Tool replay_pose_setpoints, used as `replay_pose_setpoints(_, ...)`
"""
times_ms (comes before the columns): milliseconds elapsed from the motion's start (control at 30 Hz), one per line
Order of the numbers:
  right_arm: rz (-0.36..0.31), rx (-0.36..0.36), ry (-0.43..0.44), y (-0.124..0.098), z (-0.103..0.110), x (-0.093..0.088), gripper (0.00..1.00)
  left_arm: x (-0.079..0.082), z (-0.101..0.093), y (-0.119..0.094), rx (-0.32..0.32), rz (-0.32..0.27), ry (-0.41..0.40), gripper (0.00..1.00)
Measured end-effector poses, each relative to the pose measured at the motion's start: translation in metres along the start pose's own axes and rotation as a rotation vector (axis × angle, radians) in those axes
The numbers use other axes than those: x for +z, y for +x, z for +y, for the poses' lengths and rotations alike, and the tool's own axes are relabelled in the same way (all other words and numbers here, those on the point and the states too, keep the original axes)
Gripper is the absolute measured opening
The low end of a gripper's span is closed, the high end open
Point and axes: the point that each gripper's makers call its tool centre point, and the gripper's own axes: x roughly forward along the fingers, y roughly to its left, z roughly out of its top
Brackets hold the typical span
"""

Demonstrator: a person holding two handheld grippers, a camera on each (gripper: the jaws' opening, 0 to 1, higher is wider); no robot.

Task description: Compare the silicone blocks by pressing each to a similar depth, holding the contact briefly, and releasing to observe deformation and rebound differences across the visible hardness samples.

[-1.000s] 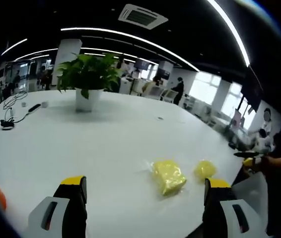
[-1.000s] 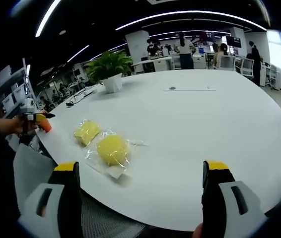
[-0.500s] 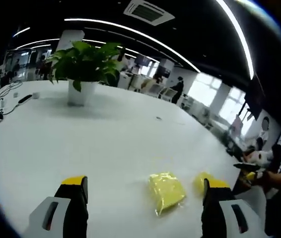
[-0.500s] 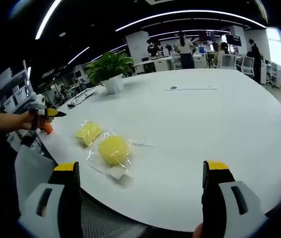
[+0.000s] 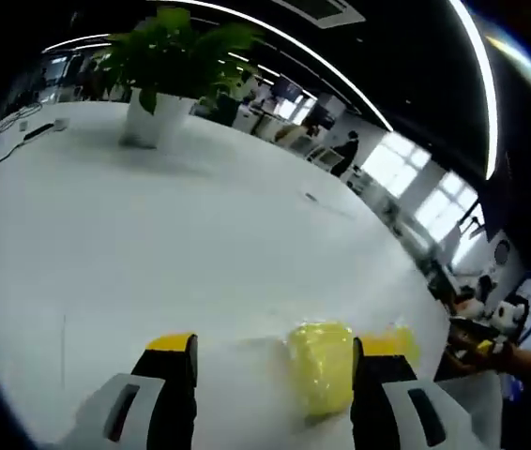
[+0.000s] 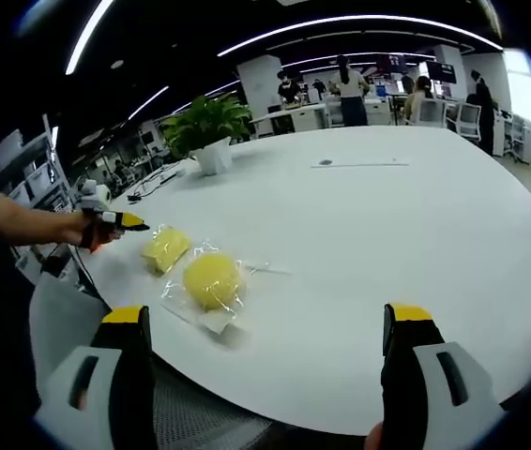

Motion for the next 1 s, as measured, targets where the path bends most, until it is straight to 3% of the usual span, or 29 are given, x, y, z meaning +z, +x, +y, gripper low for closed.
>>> replay_pose_setpoints(67,0.002,-0.001,0.002,-0.001,-0.001,-0.001,0.96,-0.001,-0.004,0.005,-0.045,-0.002,-0.061,0.52)
replay_pose_setpoints(300,0.005,-0.008,0.005,-0.005,-0.006,-0.002,0.96,-0.006,0.006,0.020,-0.017,0.012,-0.095,0.37)
replay_pose_setpoints(500,0.009,-0.011,0.003,-0.007,-0.009,0.000,0.96,-0.007,0.003,0.029,-0.046,0.030,-0.182,0.13)
replay_pose_setpoints(567,0.011,-0.011,0.001,-0.006,-0.009,0.000,0.96,-0.005,0.002,0.030,-0.053,0.017,-0.246,0.12)
replay_pose_setpoints(733,0.013,-0.004,0.001,-0.004,-0.007,0.001,0.96,-0.012,0.003,0.034,-0.045,0.045,-0.240,0.11)
replay_pose_setpoints(900,0.013,0.000,0.005,-0.002,-0.005,0.000,0.96,-0.010,-0.004,0.034,-0.064,0.033,-0.223,0.00)
replay_pose_setpoints(1000,0.014,0.001,0.005,-0.001,-0.004,-0.001,0.96,-0.010,-0.006,0.034,-0.067,0.037,-0.199,0.00)
